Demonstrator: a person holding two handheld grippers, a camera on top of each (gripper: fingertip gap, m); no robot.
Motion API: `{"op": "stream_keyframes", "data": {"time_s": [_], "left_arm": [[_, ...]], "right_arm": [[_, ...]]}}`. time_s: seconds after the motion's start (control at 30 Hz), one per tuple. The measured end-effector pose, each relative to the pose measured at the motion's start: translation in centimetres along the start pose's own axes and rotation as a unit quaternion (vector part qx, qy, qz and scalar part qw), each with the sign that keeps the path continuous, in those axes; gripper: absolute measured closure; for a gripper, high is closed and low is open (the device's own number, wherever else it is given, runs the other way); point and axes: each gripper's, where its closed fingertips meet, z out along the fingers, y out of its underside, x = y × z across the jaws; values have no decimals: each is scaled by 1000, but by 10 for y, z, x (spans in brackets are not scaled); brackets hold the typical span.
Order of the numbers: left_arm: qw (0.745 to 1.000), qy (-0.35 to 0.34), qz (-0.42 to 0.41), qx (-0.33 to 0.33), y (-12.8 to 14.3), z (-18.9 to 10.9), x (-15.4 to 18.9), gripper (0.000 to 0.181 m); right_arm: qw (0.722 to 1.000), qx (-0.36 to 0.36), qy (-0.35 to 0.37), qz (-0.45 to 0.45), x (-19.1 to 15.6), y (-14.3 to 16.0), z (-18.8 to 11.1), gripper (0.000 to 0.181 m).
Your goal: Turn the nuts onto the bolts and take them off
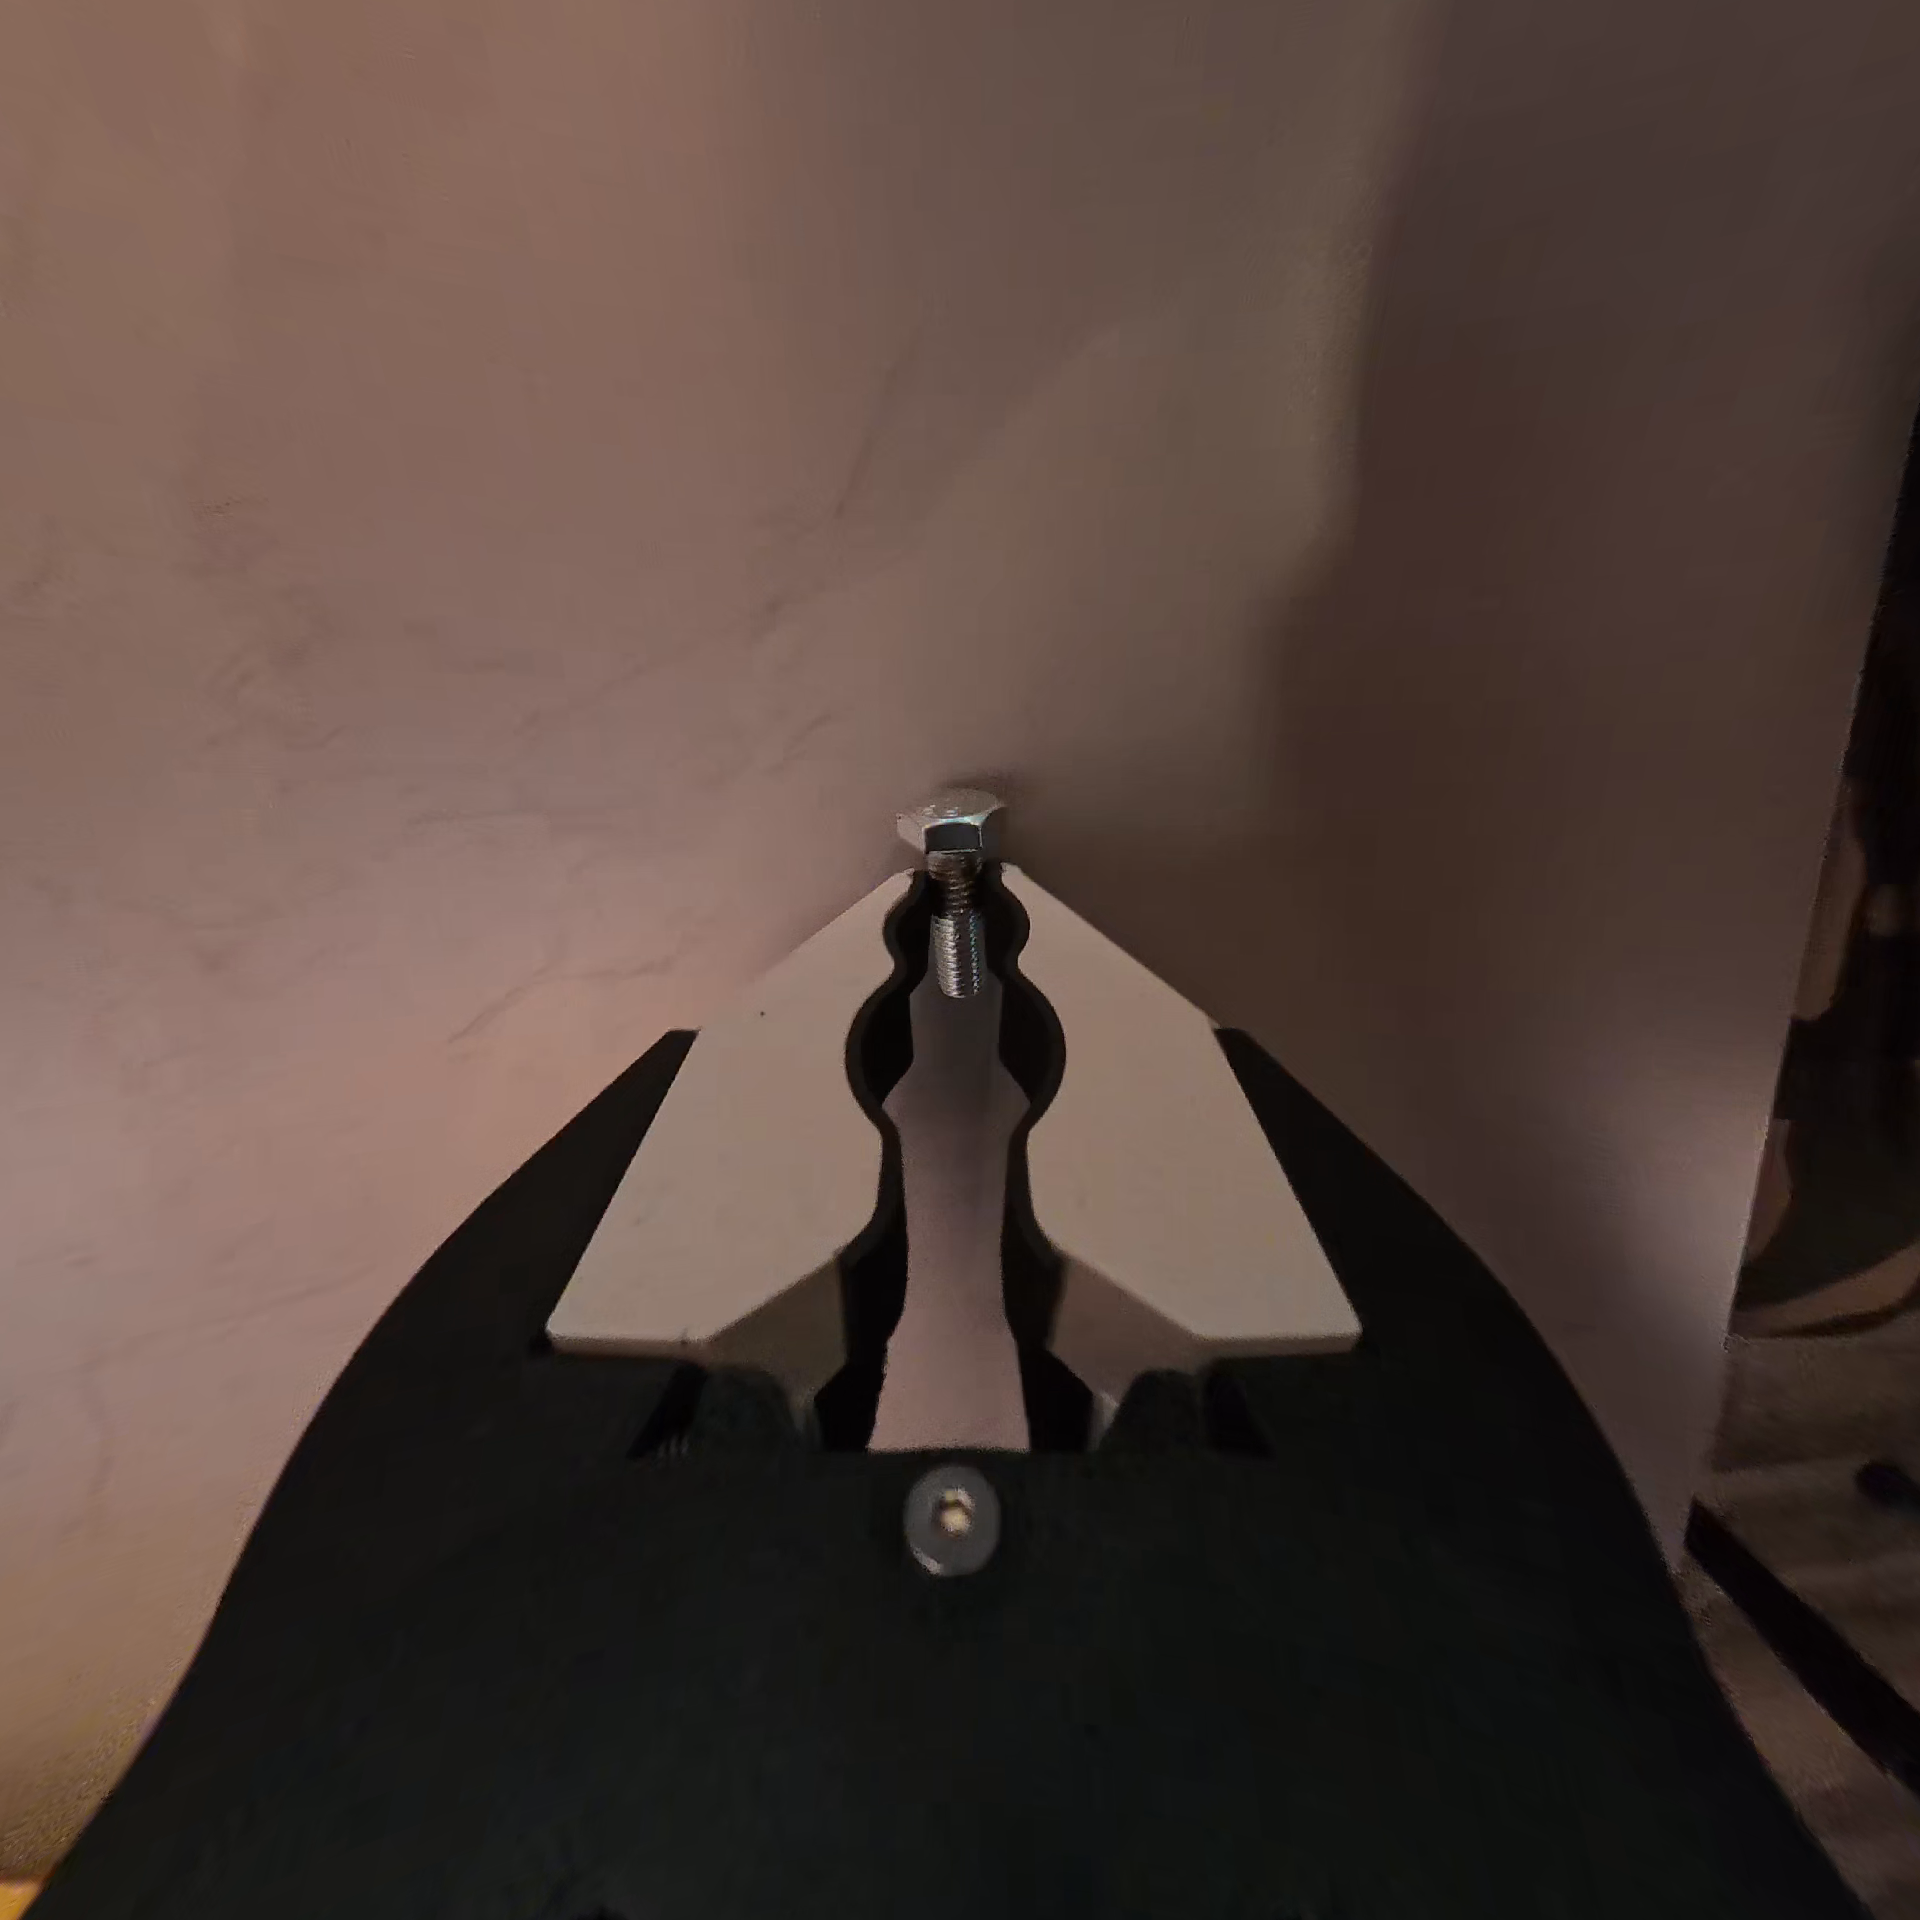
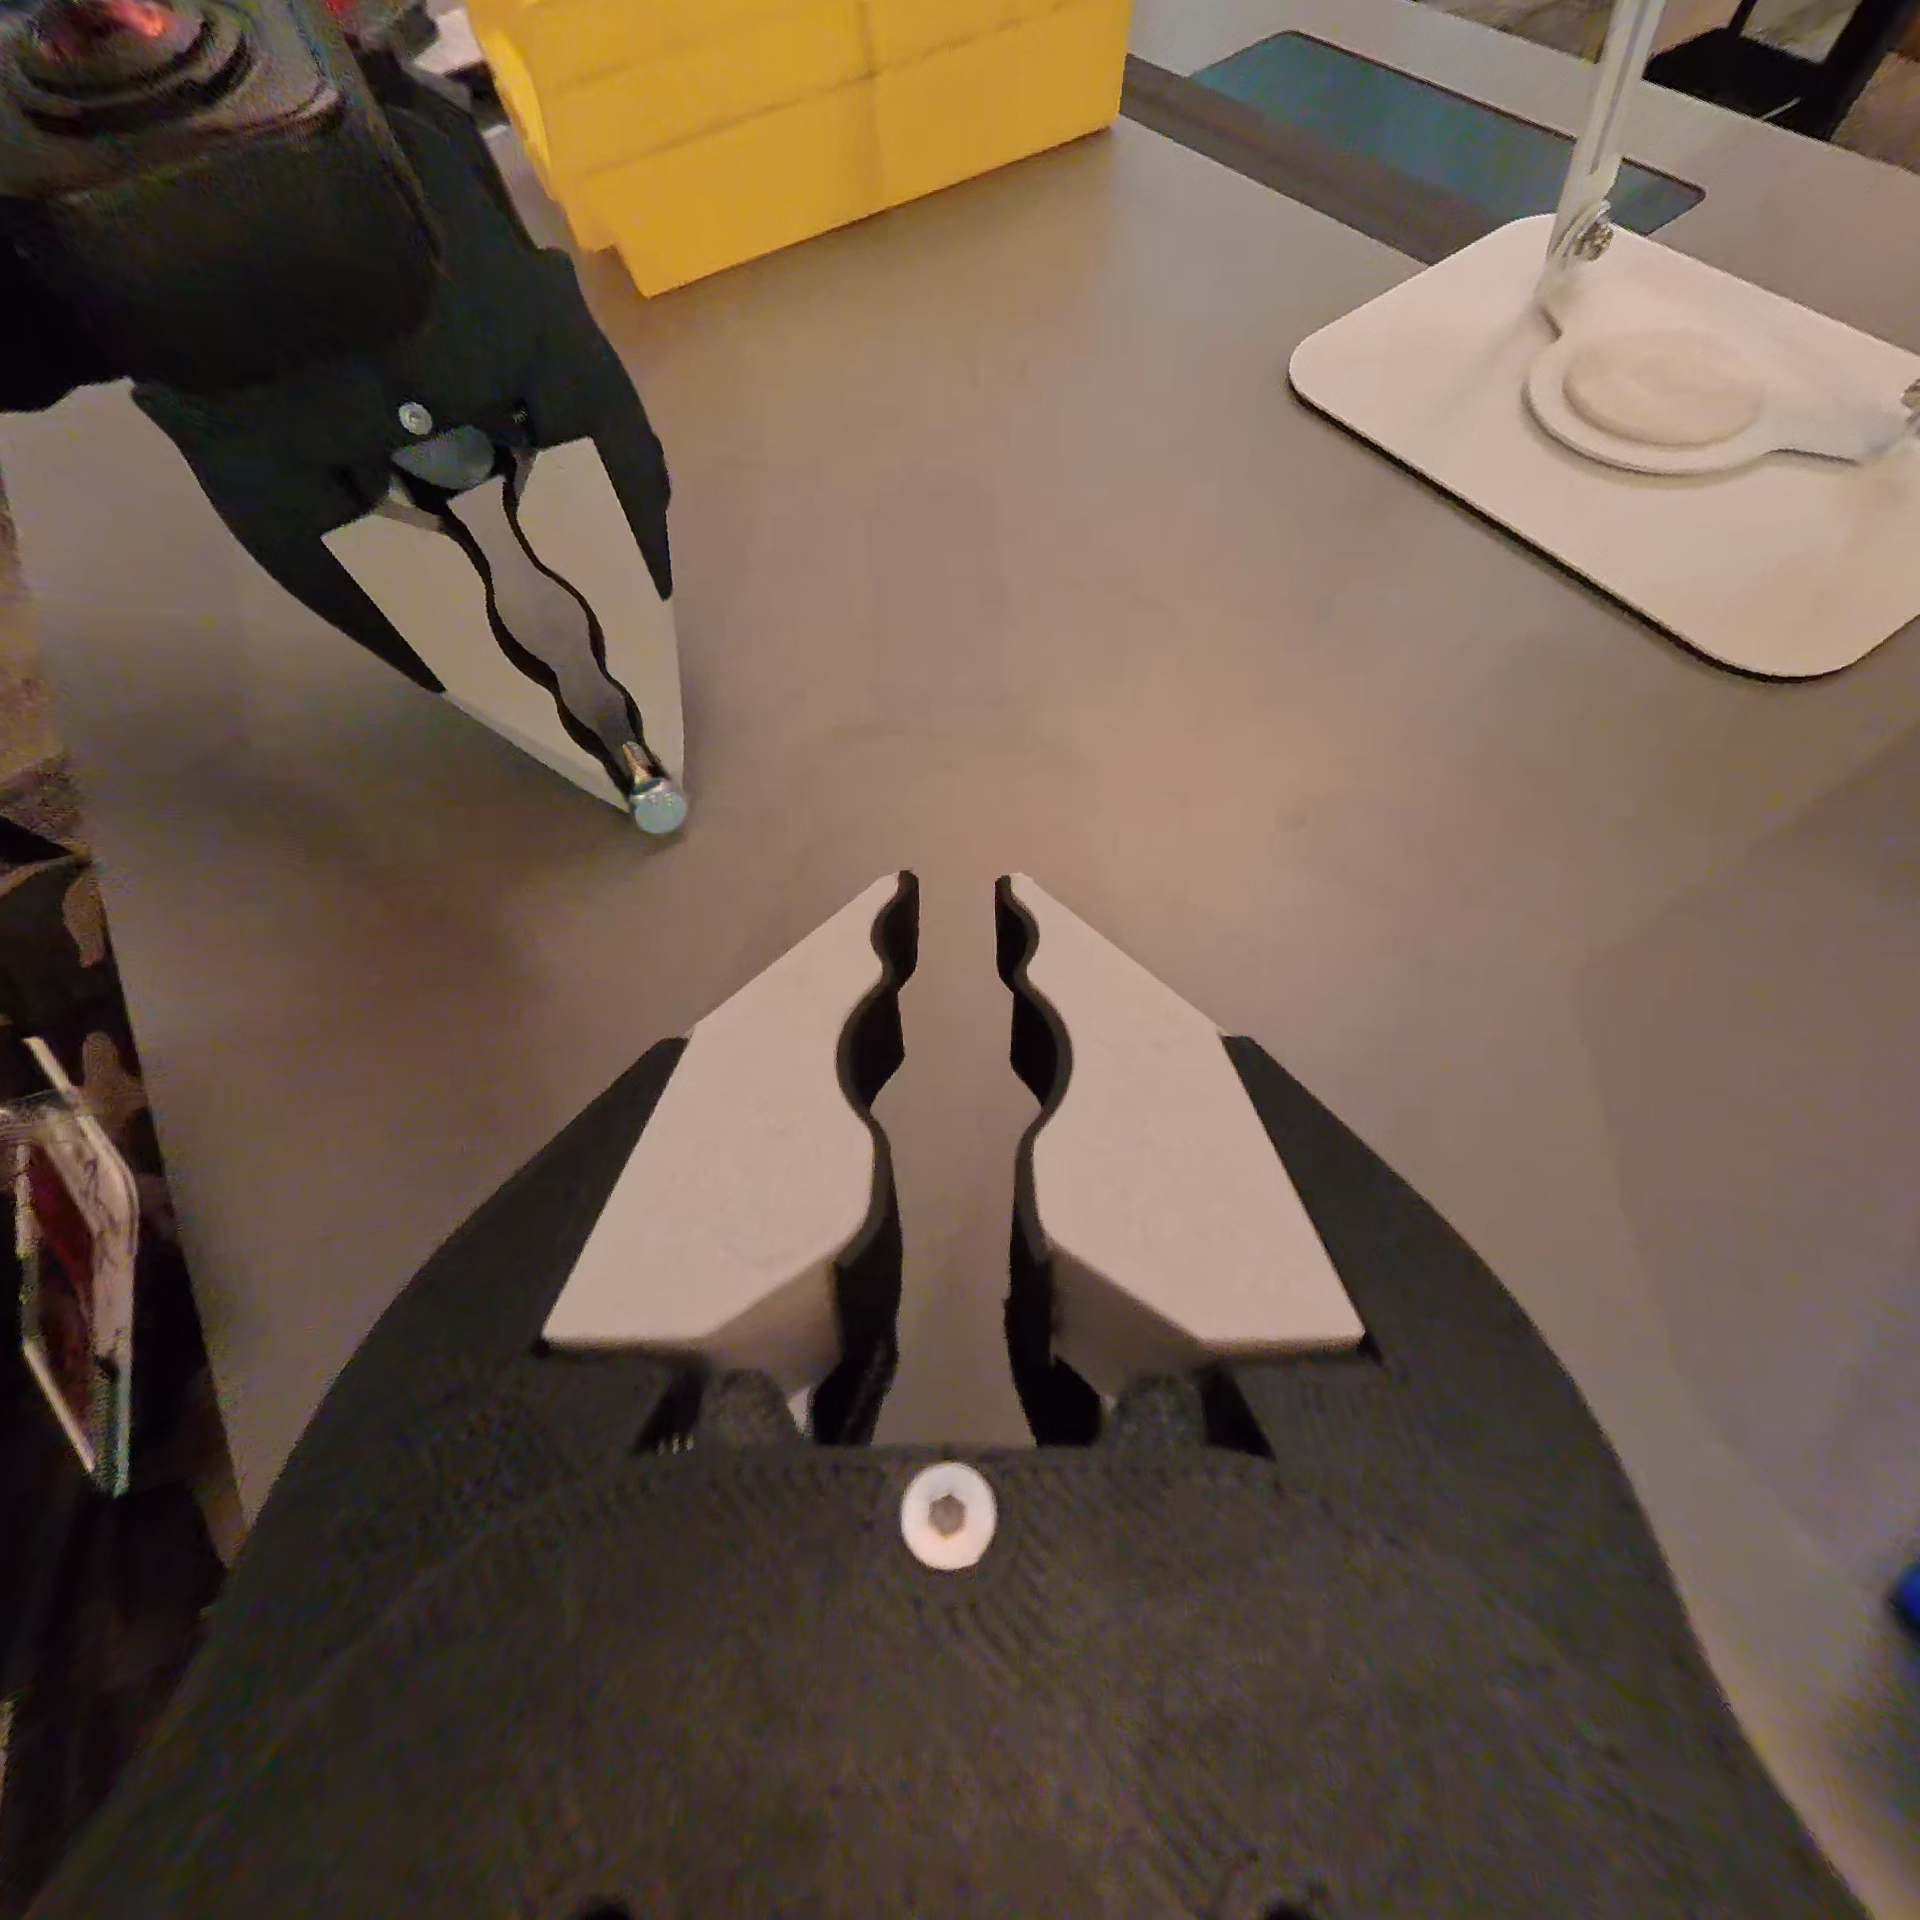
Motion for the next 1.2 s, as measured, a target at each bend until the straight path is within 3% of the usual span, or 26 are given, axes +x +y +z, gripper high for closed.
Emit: {"op": "stream_keyframes", "data": {"time_s": [0.2, 0.33, 0.4, 0.5, 0.6, 0.7, 0.83, 1.07, 1.2], "left_arm": [[997, -62, -22, 28, -3, -9, -10, 144], [989, -108, -66, 83, 9, -66, -26, 143], [975, -180, -99, 81, 44, -118, -51, 154], [946, -271, -174, 20, 132, -195, -88, 158], [925, -269, -262, -62, 227, -228, -110, 150], [911, -234, -293, -171, 304, -227, -123, 147], [906, -171, -263, -283, 364, -203, -130, 154], [899, -116, -181, -382, 411, -160, -138, 160], [895, -106, -111, -418, 420, -148, -134, 162]], "right_arm": [[1000, -5, -6, -10, -6, 1, 5, 168], [1000, -7, -3, -10, -4, 4, 4, 168], [1000, -5, -3, -6, -3, 5, 4, 168], [1000, -4, -9, 1, -2, 6, 6, 168], [1000, -6, -18, 6, -5, 9, 10, 168], [1000, -13, -22, 4, -7, 12, 13, 168], [1000, -16, -21, 4, -6, 13, 14, 168], [1000, -19, -18, 10, -2, 17, 14, 168], [1000, -18, -20, 14, 0, 19, 14, 168]]}}
